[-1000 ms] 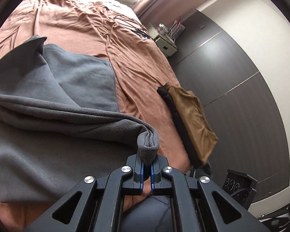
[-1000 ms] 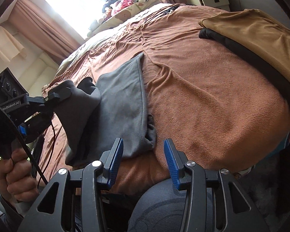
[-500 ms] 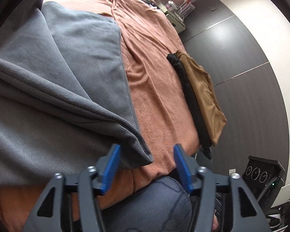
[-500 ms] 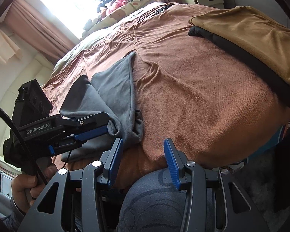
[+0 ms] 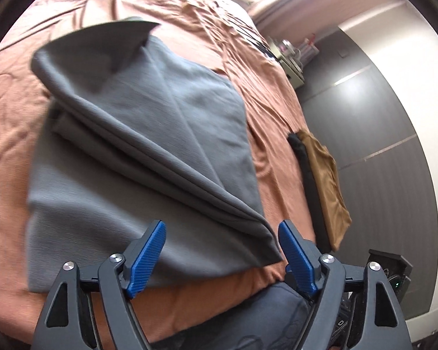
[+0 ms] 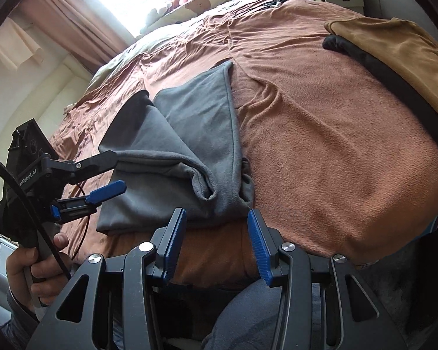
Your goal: Fold small clothes
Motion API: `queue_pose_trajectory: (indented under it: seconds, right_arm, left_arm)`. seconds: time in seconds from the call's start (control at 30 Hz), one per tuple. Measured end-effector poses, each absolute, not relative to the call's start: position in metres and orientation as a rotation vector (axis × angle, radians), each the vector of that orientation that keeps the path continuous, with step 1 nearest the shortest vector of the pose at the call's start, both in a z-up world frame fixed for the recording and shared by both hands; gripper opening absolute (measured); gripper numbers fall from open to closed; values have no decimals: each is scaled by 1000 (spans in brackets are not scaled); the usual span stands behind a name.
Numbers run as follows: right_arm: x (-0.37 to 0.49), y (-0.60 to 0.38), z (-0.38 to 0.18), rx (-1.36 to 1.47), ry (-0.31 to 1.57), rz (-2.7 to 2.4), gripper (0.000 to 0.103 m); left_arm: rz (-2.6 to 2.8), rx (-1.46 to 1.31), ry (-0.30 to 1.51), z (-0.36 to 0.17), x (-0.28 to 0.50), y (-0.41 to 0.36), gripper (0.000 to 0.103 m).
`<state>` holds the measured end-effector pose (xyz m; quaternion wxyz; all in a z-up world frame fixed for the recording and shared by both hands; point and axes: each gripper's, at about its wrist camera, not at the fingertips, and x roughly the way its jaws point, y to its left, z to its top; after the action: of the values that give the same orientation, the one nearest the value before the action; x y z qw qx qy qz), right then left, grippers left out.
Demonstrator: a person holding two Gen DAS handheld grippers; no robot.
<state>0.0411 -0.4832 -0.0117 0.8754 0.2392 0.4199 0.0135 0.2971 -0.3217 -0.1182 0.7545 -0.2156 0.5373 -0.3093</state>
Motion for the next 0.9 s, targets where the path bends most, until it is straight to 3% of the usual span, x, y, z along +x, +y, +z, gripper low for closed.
queue_pose_trajectory:
  seconds: [0.5,0.6,0.7,0.9]
  right_arm:
    - [84,-478,-27,480,923,6,41]
    - [86,-479,-31,491,919,3,34]
    - [86,-483,-35,517,920,9,26]
    - [84,-485,-37,531,911,22,25]
  left_arm:
    - [-483,-528,1154,-113,361,-245,93]
    - [-490,-523,1177,-118,369,-250,93]
    - [-490,-506,1214,-128,375,-260,92]
    - [-415,-483,1247,-142,380,-267,82]
